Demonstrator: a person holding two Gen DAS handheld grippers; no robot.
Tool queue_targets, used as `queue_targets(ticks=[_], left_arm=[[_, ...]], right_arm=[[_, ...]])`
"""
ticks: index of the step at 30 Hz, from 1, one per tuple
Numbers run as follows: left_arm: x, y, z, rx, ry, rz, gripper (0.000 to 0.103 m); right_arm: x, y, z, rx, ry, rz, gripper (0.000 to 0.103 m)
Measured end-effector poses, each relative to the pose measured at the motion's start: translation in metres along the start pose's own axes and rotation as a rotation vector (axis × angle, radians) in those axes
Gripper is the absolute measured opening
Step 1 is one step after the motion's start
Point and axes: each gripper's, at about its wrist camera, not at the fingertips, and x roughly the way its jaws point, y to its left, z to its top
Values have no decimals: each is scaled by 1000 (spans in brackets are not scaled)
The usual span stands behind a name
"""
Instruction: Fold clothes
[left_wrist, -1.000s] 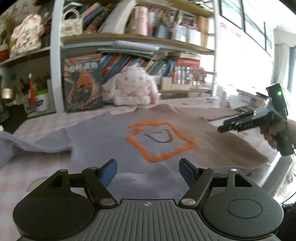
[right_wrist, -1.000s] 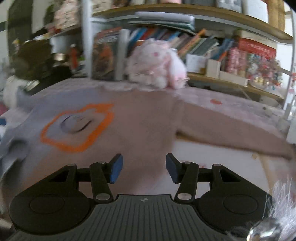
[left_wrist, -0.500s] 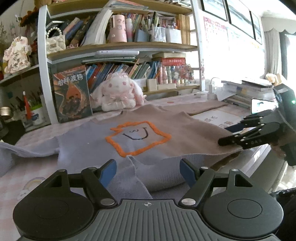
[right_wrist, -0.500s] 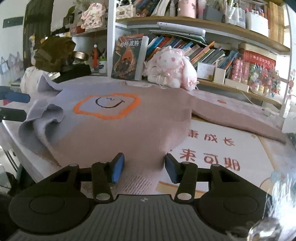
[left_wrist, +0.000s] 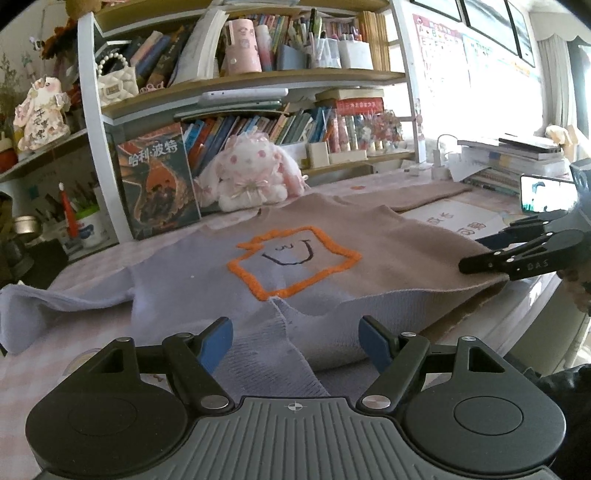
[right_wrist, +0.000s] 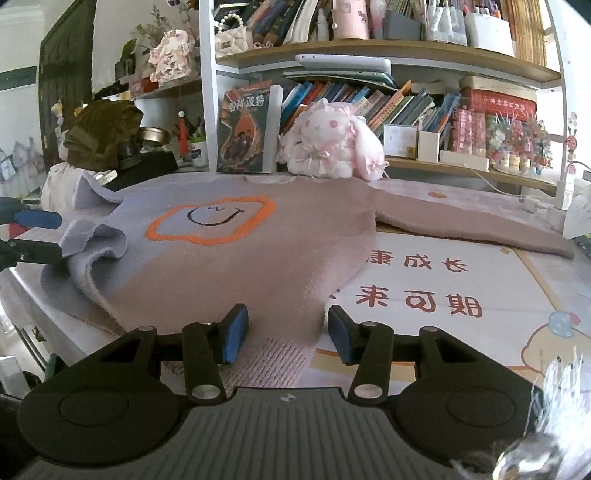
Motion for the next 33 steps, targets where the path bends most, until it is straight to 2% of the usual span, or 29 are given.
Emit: queue_targets(ticks=[2, 5, 9, 11, 12, 13, 14, 15, 18, 20, 22, 25, 26, 28, 29, 31, 33], left_arm=[[1, -3, 1, 14, 3, -10, 77], [9, -7, 3, 31, 20, 17, 77], [25, -4, 8, 71, 51, 118, 77], [36, -3, 9, 138, 81, 180, 76], [41, -3, 9, 167, 93, 211, 64], [47, -3, 9, 196, 106, 243, 43], [49, 0, 8, 204, 109, 258, 30], [50, 2, 8, 208, 111, 271, 6], [18, 15, 11, 140, 28, 268, 6], [-16, 29, 10, 62, -33, 210, 6], [-45, 41, 5, -1, -58, 154, 11], [-66, 55, -19, -61, -19, 62, 16], [-68, 58, -28, -73, 6, 53, 17], [-69, 60, -42, -65, 55, 74, 28], [-70, 60, -45, -53, 63, 91, 28], [-75, 60, -45, -43, 39, 114, 28], [-81, 63, -37, -60, -21, 95, 28]], right_arm=[[0, 0, 0, 1, 0, 0, 46], [-2, -1, 0, 11, 3, 10, 45], [-8, -1, 0, 19, -4, 18, 45], [-10, -1, 1, 22, -8, 23, 45], [-11, -1, 1, 23, -10, 25, 45], [-12, -1, 2, 25, -12, 27, 45], [-13, -2, 3, 28, -14, 28, 45], [-14, -2, 4, 30, -17, 30, 45], [-18, -5, 7, 38, -26, 31, 45], [-24, -11, 9, 44, -39, 0, 45], [-28, -21, 13, 75, -49, -17, 45], [-29, -36, 17, 126, -46, -15, 45], [-28, -39, 17, 139, -39, -6, 45], [-23, -40, 16, 157, -16, 18, 45], [-21, -40, 16, 164, -3, 31, 45], [-15, -36, 14, 169, 27, 50, 42], [-10, -31, 14, 167, 52, 63, 37]])
